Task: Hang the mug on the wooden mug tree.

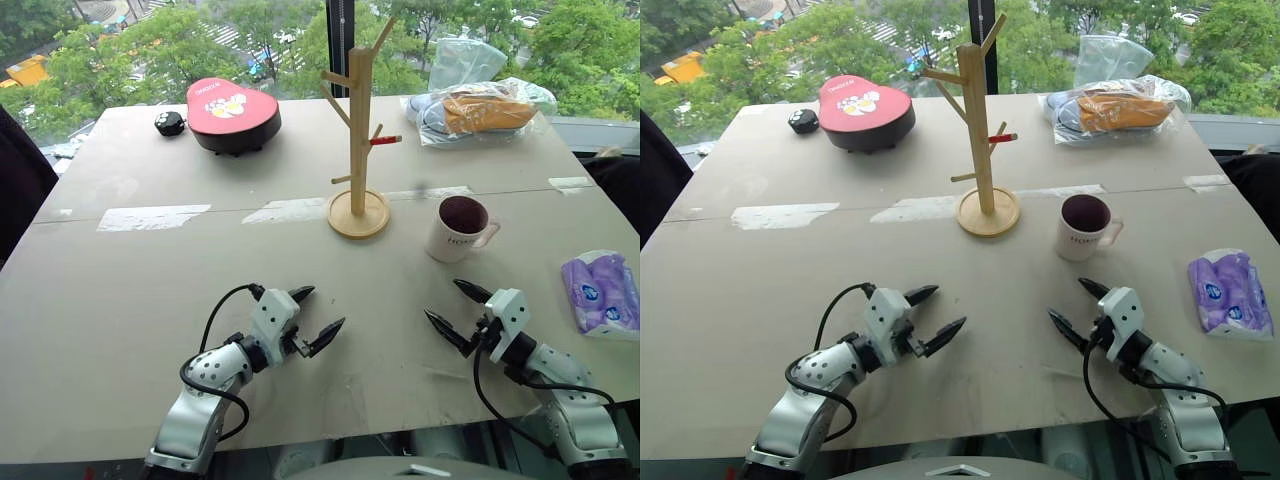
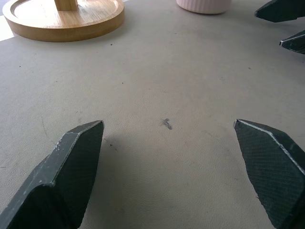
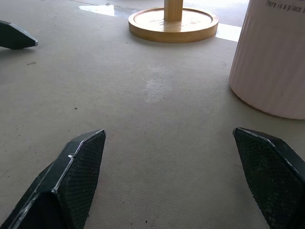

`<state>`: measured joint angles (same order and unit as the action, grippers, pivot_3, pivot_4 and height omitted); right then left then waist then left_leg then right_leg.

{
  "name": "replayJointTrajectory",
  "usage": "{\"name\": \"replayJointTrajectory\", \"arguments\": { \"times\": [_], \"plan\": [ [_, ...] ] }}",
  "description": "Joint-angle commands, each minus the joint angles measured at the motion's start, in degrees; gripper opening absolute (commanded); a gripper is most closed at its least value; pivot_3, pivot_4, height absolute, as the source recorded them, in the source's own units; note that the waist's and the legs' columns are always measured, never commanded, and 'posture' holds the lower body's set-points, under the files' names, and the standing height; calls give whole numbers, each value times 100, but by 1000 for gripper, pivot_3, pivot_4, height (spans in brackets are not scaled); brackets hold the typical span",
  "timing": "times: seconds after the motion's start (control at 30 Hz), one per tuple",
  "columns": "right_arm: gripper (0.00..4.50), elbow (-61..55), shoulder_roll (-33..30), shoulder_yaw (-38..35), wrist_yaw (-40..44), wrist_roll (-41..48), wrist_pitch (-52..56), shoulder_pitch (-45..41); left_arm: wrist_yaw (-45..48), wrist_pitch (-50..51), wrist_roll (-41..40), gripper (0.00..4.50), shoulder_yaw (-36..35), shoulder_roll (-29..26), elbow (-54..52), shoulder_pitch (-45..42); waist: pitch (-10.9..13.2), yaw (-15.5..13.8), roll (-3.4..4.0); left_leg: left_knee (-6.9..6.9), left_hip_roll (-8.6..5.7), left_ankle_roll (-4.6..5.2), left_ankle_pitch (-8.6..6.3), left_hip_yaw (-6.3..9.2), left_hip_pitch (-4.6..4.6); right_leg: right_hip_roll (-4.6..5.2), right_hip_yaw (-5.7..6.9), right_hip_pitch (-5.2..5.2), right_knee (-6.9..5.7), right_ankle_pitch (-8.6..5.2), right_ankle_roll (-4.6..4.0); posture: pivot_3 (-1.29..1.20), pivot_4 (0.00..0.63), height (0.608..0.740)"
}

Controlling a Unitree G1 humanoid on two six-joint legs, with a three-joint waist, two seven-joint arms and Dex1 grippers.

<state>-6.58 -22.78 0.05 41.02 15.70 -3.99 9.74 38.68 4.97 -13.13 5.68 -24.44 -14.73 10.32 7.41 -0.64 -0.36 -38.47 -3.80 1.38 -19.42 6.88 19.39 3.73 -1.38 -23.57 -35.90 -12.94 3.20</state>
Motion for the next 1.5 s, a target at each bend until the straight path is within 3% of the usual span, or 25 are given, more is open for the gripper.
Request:
{"name": "replayJointTrajectory", "arguments": {
  "times": [0.03, 0.67, 0.9, 1.2, 1.5],
  "plan": [
    [4341, -43, -75, -115, -15, 23, 18, 102, 45, 118, -19, 4500, 39, -47, -49, 99, 0, 0, 0, 0, 0, 0, 0, 0, 0, 0, 0, 0, 0, 0, 0, 0, 150, 740],
    [4341, -76, -31, -166, -205, 9, -27, 161, 179, 147, -126, 4500, -43, -90, 32, -42, 0, -2, 0, 0, 0, 0, 0, 0, 1, 0, 0, 0, 1, 0, 0, 0, 150, 740],
    [4341, 109, -28, -505, -618, -62, -11, 78, 370, 116, -142, 4500, 0, -142, -27, -306, 0, -16, 0, 0, -1, 0, 0, 1, 1, -5, 2, 0, 0, 0, 0, 0, 150, 740],
    [4341, 382, 205, -1334, -1446, 390, 414, -624, 912, 982, -930, 4500, 185, -361, -1085, -869, 6, -3, 8, -1, 0, 0, 0, 0, 10, -3, -1, -3, -1, 0, 0, 0, 150, 740],
    [4341, 735, 205, -1357, -1420, 480, 598, -1362, 740, 1742, -1077, 4500, 243, -502, -1683, -1542, 7, 29, 11, -1, -1, 0, 0, -2, 12, -10, -2, -4, 2, 0, 0, 0, 150, 740]
  ]
}}
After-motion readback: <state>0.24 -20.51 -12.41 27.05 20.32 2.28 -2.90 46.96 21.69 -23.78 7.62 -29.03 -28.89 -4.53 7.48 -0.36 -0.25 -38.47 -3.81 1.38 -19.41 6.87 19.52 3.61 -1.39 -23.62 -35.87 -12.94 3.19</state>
